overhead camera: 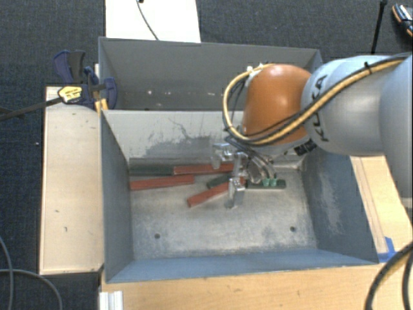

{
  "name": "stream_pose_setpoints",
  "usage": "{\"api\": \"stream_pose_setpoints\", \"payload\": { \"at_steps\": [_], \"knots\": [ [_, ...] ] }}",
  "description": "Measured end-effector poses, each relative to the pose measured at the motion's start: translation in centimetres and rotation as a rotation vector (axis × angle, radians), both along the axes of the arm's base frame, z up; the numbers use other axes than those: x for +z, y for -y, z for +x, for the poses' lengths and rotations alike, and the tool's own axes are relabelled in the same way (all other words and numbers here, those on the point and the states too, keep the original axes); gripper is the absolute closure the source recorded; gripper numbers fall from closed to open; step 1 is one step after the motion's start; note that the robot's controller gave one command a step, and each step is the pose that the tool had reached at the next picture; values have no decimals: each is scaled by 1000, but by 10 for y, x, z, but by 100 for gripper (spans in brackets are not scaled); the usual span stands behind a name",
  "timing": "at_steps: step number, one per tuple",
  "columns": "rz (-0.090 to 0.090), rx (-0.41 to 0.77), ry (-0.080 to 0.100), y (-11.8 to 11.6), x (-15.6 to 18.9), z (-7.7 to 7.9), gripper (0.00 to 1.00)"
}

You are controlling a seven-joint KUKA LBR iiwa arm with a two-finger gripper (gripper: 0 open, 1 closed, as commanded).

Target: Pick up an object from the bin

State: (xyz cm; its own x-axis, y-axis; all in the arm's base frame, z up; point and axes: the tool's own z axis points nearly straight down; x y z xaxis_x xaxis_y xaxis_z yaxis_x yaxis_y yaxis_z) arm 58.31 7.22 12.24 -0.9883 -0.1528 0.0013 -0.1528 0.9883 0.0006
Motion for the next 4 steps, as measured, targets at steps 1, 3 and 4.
{"api": "stream_pose_setpoints", "payload": {
  "at_steps": [1, 3, 4],
  "knots": [
    [1, 16, 7, 0, 20, 1, 0],
    [1, 151, 5, 10, -51, 5, 100],
    [1, 151, 5, 10, -51, 5, 100]
  ]
}}
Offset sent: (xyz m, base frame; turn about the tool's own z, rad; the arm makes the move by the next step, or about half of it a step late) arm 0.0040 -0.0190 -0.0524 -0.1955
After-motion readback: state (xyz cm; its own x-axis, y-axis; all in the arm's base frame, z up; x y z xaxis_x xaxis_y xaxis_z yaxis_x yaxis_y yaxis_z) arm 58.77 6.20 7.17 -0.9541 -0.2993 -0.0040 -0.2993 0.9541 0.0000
